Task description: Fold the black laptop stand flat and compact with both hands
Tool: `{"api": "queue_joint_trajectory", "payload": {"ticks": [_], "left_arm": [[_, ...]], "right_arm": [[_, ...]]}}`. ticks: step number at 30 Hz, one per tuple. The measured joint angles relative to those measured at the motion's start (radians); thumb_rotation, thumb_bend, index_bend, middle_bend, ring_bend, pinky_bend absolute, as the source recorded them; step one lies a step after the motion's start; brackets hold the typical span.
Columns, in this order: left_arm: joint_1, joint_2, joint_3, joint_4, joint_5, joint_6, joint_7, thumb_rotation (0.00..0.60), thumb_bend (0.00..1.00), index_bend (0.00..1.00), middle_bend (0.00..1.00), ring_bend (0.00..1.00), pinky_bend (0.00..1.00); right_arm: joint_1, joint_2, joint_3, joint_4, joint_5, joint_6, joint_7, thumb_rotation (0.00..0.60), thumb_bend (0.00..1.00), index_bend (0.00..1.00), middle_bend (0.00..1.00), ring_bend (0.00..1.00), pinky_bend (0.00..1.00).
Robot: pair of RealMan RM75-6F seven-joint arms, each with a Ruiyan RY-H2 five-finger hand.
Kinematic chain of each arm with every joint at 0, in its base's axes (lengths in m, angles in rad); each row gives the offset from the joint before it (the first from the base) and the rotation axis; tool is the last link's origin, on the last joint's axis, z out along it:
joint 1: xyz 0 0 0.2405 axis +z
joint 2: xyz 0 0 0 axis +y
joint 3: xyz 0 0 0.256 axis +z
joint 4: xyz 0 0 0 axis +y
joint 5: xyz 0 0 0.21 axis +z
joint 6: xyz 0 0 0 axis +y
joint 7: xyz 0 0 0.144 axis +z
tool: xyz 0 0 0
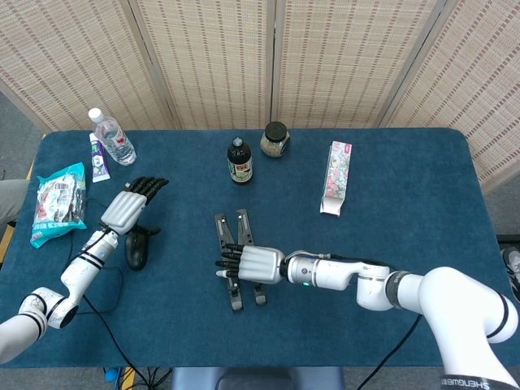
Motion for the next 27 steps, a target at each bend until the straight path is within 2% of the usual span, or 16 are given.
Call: {"api": "queue_joint_trajectory", "payload": {"ticks": [6,16,27], "left_arm": [[0.009,-0.005,0.002,0.018,0.009,0.006,-0.021,0.600,0.11,0.03,0.06,0.00,0.01],[0.018,-0.012,0.002,0.043,0.018,0.014,-0.044,0.600,0.11,0.03,0.06,0.00,0.01],[0.028,-0.017,0.002,0.066,0.021,0.015,-0.064,0.600,0.11,0.03,0.06,0.00,0.01]], "right_arm": [[0.017,-0.063,-0.017,0.076,-0.015,0.015,0.031,0.600,0.00,0.00,0.00,0.00,0.00],[0.052,-0.092,-0.031,0.121,-0.002,-0.018,0.067,0.600,0.00,0.00,0.00,0.00,0.00],[0.099,-0.137,-0.012,0.152,0.031,-0.066,0.085,0.600,0.00,0.00,0.00,0.00,0.00]]}}
